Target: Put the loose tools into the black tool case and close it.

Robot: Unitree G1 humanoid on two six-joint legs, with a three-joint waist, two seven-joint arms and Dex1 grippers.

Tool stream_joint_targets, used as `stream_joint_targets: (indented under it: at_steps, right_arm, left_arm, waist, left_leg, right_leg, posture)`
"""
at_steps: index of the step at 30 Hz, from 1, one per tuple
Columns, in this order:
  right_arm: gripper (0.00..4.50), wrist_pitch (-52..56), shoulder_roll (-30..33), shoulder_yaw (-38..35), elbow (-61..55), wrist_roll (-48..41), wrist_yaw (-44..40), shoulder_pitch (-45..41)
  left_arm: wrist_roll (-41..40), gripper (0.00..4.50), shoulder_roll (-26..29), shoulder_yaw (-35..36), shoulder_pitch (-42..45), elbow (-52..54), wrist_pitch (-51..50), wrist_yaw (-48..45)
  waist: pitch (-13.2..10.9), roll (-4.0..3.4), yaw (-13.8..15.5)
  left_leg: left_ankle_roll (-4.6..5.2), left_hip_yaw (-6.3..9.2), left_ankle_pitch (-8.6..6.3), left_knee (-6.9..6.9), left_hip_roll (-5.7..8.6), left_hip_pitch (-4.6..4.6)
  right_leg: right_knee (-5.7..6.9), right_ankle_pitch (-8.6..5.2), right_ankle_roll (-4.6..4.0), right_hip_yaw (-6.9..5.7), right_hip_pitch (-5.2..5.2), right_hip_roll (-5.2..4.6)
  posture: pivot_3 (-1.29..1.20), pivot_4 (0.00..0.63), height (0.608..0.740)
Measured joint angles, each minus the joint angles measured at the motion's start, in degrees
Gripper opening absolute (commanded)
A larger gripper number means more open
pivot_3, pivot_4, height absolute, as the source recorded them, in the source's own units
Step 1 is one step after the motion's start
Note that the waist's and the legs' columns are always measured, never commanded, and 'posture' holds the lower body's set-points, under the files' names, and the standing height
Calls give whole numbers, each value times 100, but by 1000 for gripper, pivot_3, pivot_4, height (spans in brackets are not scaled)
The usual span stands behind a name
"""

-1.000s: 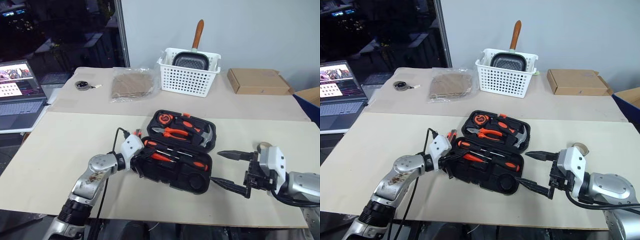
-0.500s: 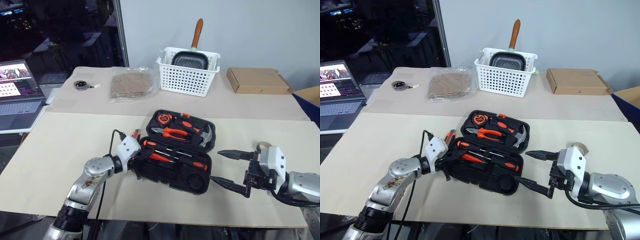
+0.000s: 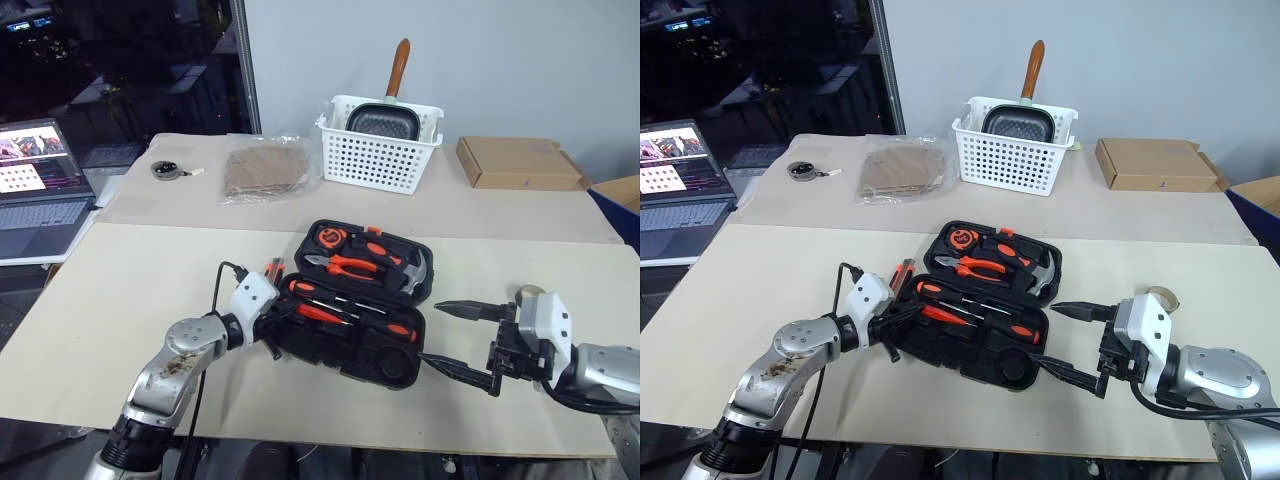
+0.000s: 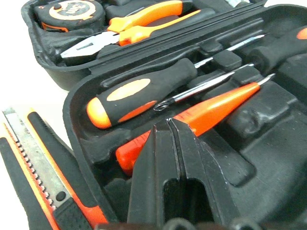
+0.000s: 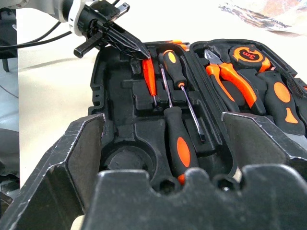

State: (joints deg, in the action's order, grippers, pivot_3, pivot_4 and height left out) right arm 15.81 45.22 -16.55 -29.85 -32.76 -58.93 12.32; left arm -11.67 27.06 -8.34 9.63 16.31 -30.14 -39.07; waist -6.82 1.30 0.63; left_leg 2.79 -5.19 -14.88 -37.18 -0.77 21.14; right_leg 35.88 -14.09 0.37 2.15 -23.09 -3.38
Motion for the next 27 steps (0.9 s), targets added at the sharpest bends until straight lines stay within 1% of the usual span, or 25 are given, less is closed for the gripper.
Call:
stream_joint_targets:
  at_steps: [9, 14, 17, 24, 27]
  right_arm:
    - [4500, 25, 0, 16, -60, -2, 40, -9]
    - [4500, 78, 0, 24, -62, -2, 45, -19]
    - [4500, 85, 0, 25, -63, -2, 45, -21]
    - [4500, 85, 0, 24, -63, -2, 20, -4]
    - [4500, 84, 0, 24, -63, -2, -3, 19]
  left_arm:
    - [3, 31, 29, -175, 331, 24, -566, 13]
    - [2, 31, 171, -323, 541, -26, -893, -80]
    - [-6, 31, 184, -331, 599, -42, -995, -116]
    - [-165, 31, 200, -332, 801, -84, -1408, -206]
    - [-216, 31, 225, -311, 780, -31, -1415, -254]
  waist:
    - [1, 1, 3]
    - [4, 4, 4]
    - [13, -10, 3]
    - [15, -11, 5]
    - [15, -10, 4]
  left_leg:
    - [0, -1, 0, -1, 0, -2]
    - [0, -1, 0, -1, 0, -3]
    - [0, -3, 0, -1, 2, -4]
    - [0, -2, 0, -2, 4, -3]
    - [1, -3, -1, -2, 7, -1]
  right_leg:
    - [0, 0, 1, 0, 4, 1]
    - [0, -1, 1, 0, 5, 2]
    - [0, -1, 1, 1, 5, 1]
    - [0, -2, 3, -1, 5, 4]
    - [-1, -3, 6, 0, 5, 2]
  posture:
    - [0, 150, 740]
    - [0, 150, 740]
    - [0, 150, 740]
    - [0, 150, 740]
    - [0, 150, 740]
